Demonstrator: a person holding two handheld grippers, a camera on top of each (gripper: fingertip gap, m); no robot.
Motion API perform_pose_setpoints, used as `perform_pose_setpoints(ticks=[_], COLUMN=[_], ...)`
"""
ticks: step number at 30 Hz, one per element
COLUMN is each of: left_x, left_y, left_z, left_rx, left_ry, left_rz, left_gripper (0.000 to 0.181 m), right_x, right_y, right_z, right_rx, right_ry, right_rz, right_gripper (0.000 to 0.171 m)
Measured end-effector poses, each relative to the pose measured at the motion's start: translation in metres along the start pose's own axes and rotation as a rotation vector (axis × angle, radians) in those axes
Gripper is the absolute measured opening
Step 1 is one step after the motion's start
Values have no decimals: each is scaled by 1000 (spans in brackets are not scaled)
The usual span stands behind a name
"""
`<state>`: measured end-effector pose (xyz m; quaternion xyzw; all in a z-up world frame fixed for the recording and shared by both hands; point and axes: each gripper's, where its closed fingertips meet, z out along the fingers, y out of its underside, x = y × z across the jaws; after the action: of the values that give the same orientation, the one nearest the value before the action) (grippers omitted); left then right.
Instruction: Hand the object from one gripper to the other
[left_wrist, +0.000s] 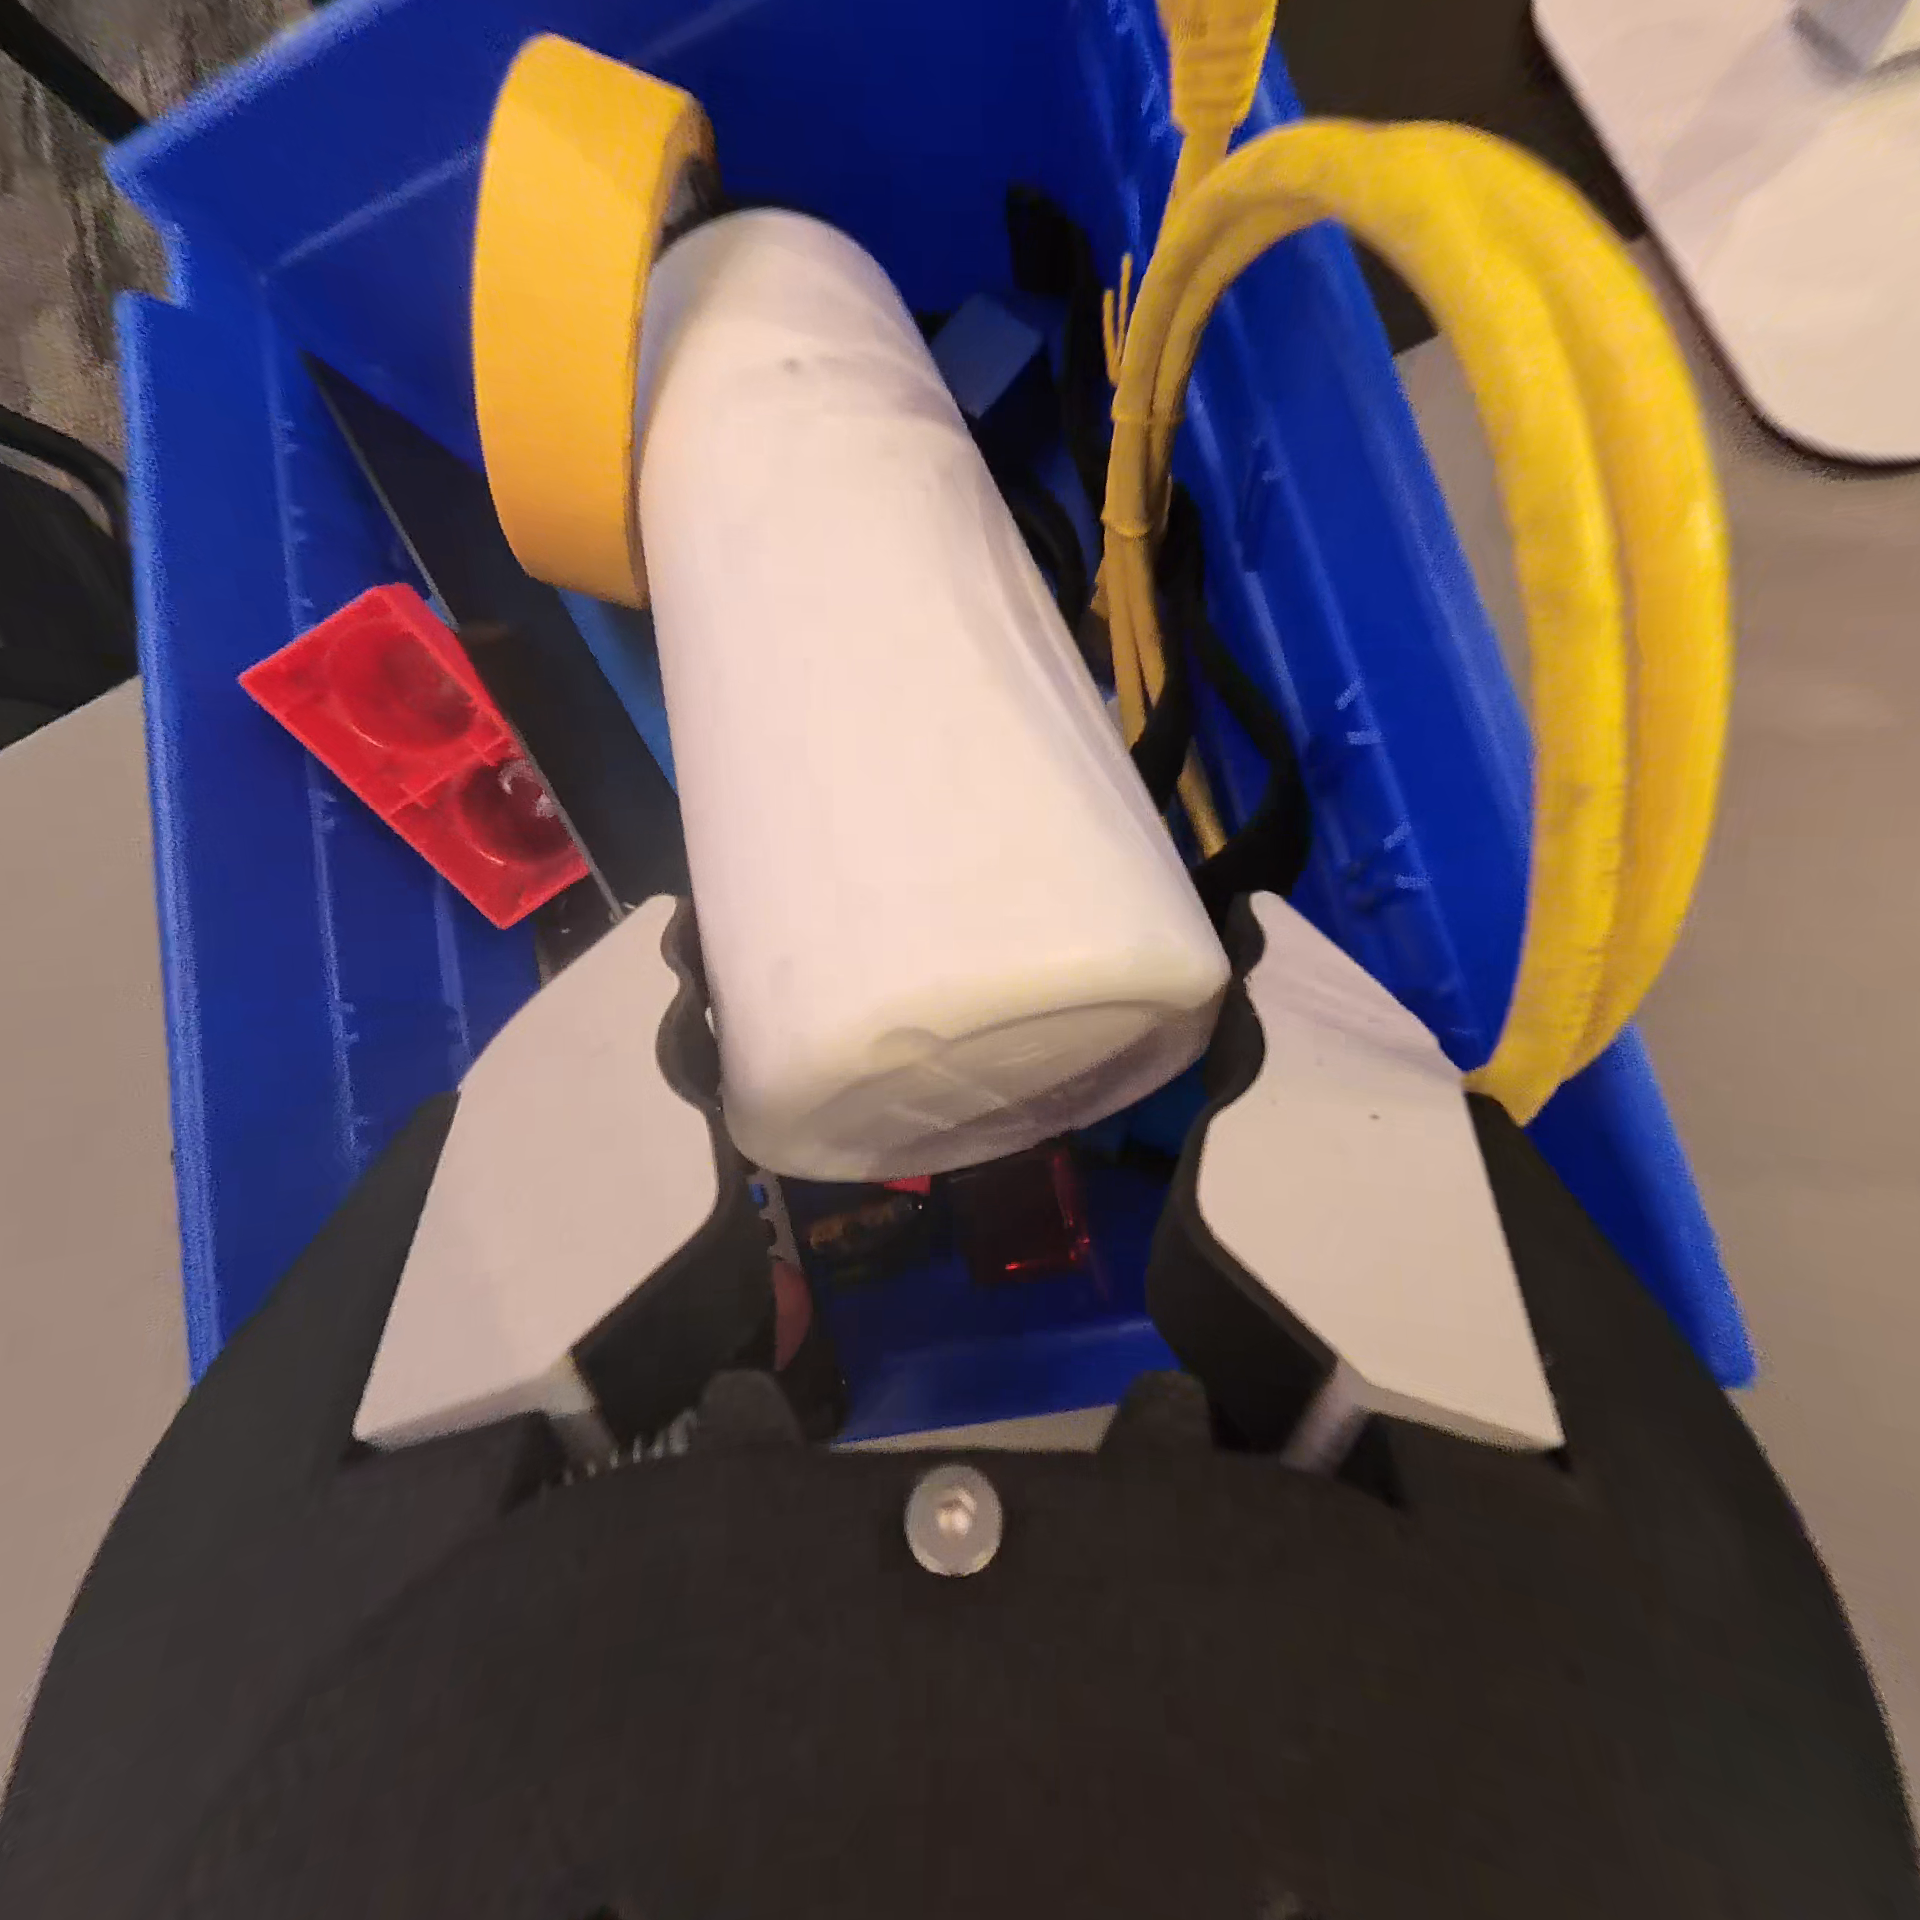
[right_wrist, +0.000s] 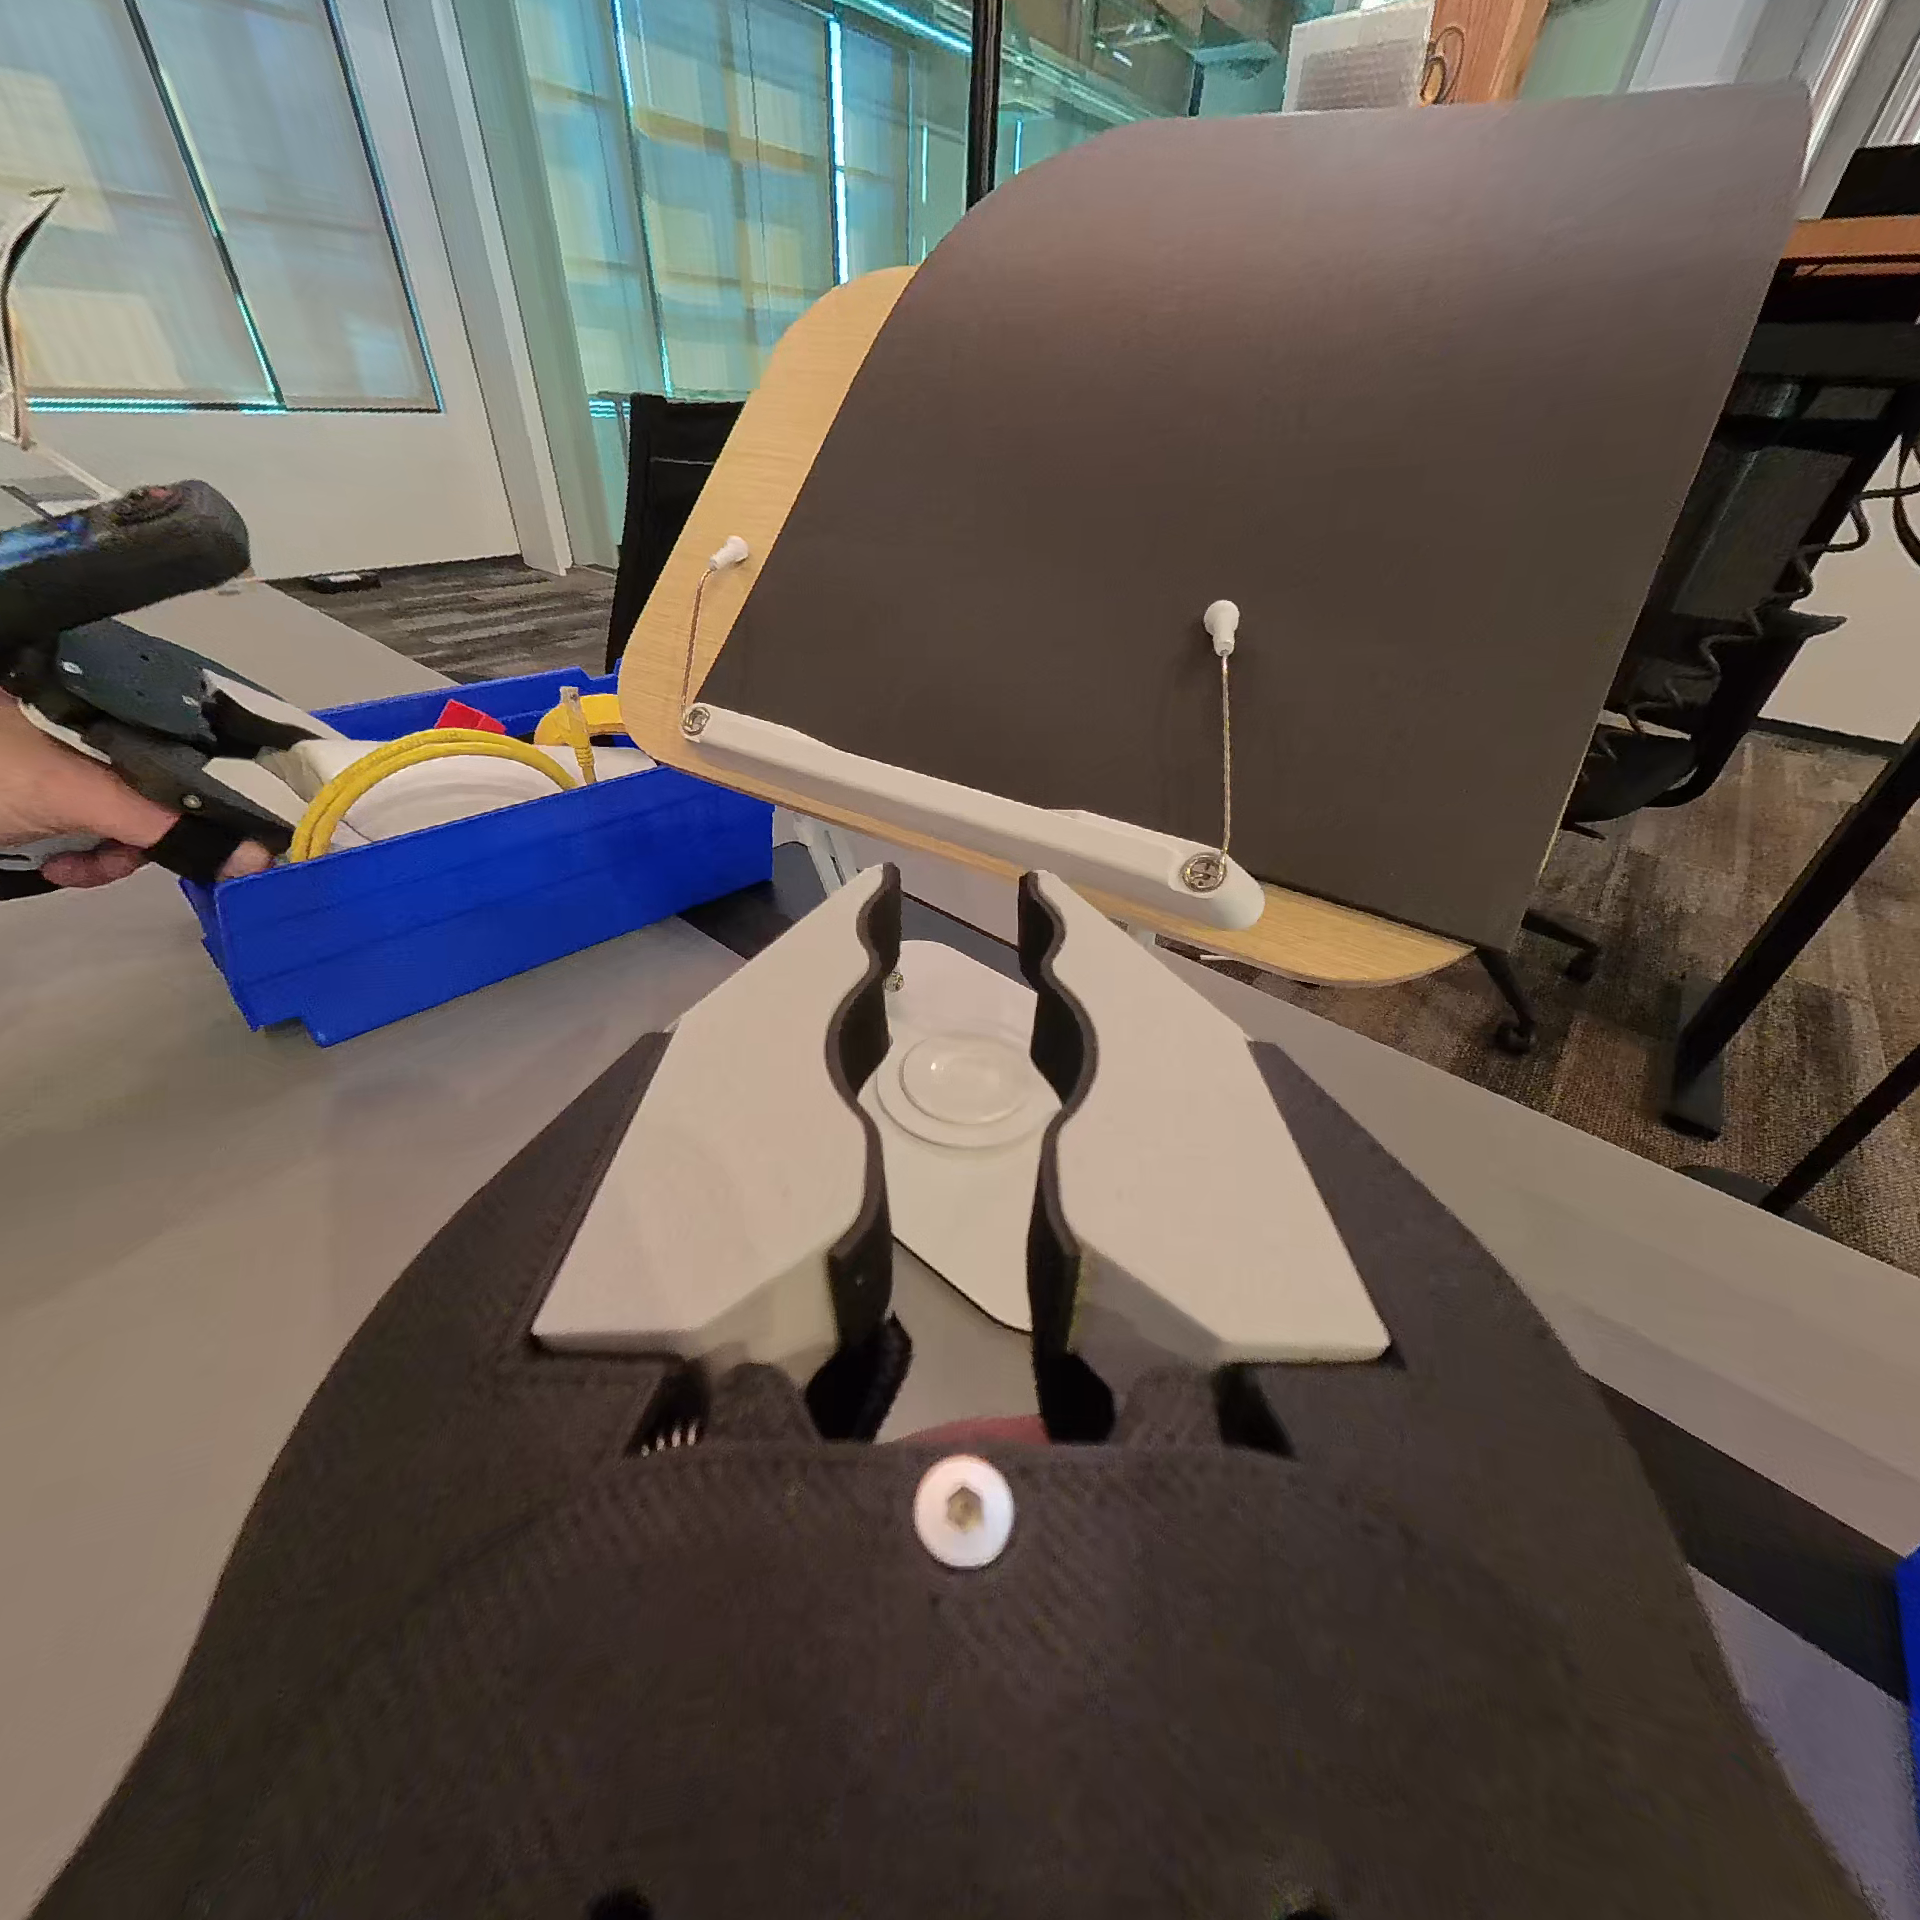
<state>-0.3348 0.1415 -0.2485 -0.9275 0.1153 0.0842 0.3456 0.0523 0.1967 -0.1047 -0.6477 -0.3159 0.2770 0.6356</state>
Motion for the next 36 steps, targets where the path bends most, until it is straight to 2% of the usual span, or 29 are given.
perform_pose_setpoints(ticks=[12,23,25,29,36], left_x=[-14,-23,-23,-12,67], left_y=[-27,-54,-62,-86,-131], left_z=[-37,-83,-95,-132,-209], left_rx=[181,360,413,570,874], left_ry=[-7,-10,-11,46,372], left_rz=[-22,-41,-43,-32,79], left_gripper=[92,92,92,91,92], right_x=[-5,-21,-28,-42,-77], right_y=[6,10,11,8,-28], right_z=[2,6,6,7,-6], right_rx=[-20,-40,-45,-36,114], right_ry=[-17,-57,-88,-163,-383], right_rz=[-7,-73,-75,-67,115], right_gripper=[20,27,32,52,82])
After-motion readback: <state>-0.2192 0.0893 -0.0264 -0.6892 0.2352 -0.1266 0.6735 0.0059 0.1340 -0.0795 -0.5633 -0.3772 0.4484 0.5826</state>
